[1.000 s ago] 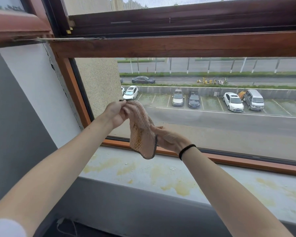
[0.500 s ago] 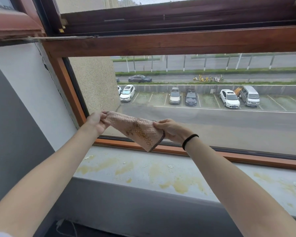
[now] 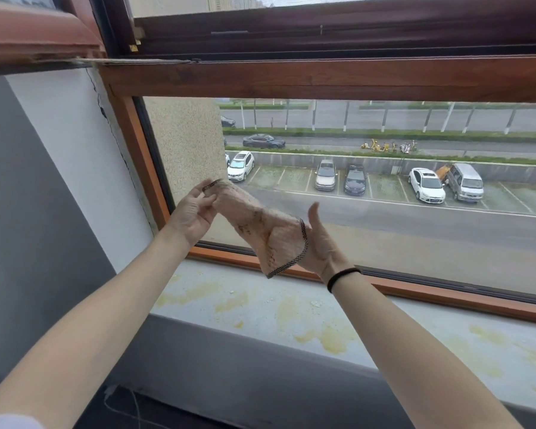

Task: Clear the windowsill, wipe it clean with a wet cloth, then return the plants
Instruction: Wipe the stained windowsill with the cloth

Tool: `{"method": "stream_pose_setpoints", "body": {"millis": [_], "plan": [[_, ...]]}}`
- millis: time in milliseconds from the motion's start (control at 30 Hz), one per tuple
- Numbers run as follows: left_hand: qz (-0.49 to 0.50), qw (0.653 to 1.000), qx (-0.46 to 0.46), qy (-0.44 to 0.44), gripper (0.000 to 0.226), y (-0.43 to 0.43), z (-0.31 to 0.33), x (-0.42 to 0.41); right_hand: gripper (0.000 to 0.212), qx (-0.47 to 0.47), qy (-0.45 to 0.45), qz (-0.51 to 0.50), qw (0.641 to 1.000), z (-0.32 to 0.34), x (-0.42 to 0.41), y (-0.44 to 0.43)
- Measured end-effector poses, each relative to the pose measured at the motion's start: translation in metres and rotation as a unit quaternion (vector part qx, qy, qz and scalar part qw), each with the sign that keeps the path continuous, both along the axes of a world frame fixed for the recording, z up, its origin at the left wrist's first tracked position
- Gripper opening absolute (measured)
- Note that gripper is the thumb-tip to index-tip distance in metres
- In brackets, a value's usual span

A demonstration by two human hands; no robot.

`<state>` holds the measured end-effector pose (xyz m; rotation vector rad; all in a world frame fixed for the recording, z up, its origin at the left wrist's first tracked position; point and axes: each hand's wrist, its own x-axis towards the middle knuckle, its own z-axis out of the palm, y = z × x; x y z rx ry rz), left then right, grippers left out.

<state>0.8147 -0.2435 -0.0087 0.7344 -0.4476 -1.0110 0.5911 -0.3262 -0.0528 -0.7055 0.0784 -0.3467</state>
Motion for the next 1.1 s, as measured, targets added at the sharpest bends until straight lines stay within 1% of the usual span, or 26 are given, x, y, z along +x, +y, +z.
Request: {"method": "stream_pose_setpoints", "body": {"millis": [33,100,167,267,367,433,467,567,633,733,800,867,900,967,1000,1067,1100], "plan": [[-0.012,1.000,-0.006,-0.007,0.034,-0.001,0.001,-0.003,0.095,0.028,0.001,0.006,1.000,-0.001,0.002,0.003],[-0.034,0.999,-0.013,-0.014,0.034,-0.003,0.002,-0.009,0.081,0.067,0.055,-0.018,0.996,-0.005,0.006,0.001],[-0.046,0.999,-0.014,-0.015,0.035,-0.005,0.004,-0.013,0.071,0.056,0.108,-0.031,0.992,-0.008,0.008,0.001],[-0.066,0.997,-0.017,-0.020,0.035,-0.007,0.006,-0.016,0.066,0.042,0.155,-0.004,0.987,-0.013,0.008,0.002],[-0.089,0.996,-0.022,-0.020,0.033,-0.006,0.006,-0.022,0.070,0.006,0.160,0.039,0.986,-0.013,0.003,0.004],[-0.093,0.995,-0.015,-0.020,0.032,-0.006,0.004,-0.024,0.070,-0.008,0.157,0.044,0.987,-0.012,0.003,0.006],[-0.089,0.996,-0.008,-0.019,0.032,-0.007,0.003,-0.024,0.066,-0.010,0.156,0.034,0.987,-0.012,0.004,0.007],[-0.066,0.998,0.018,-0.001,0.029,-0.010,0.001,-0.024,0.044,-0.010,0.130,-0.029,0.991,-0.007,0.008,0.008],[-0.046,0.998,0.039,0.007,0.028,-0.010,-0.001,-0.026,0.043,0.006,0.108,-0.064,0.992,-0.006,0.008,0.006],[-0.026,0.997,0.069,0.002,0.028,-0.008,-0.002,-0.029,0.042,0.040,0.096,-0.082,0.991,-0.004,0.005,0.004],[-0.025,0.996,0.089,-0.008,0.024,-0.009,-0.006,-0.031,0.041,0.071,0.094,-0.087,0.989,-0.003,0.005,0.004],[-0.038,0.989,0.140,-0.017,0.013,-0.011,-0.012,-0.033,0.042,0.060,0.117,-0.101,0.986,-0.001,0.005,0.004],[-0.056,0.982,0.180,-0.027,0.011,-0.012,-0.016,-0.035,0.042,0.053,0.129,-0.110,0.984,0.000,0.006,0.004],[-0.110,0.955,0.269,-0.064,0.024,-0.011,-0.026,-0.037,0.046,0.056,0.133,-0.122,0.982,0.003,0.005,0.006],[-0.137,0.941,0.298,-0.081,0.032,-0.010,-0.030,-0.039,0.050,0.064,0.127,-0.127,0.982,0.005,0.005,0.006],[-0.189,0.924,0.316,-0.105,0.046,-0.007,-0.036,-0.044,0.059,0.072,0.118,-0.133,0.981,0.005,0.004,0.005],[-0.203,0.922,0.309,-0.115,0.050,-0.006,-0.037,-0.047,0.061,0.073,0.116,-0.136,0.981,0.004,0.002,0.004]]}}
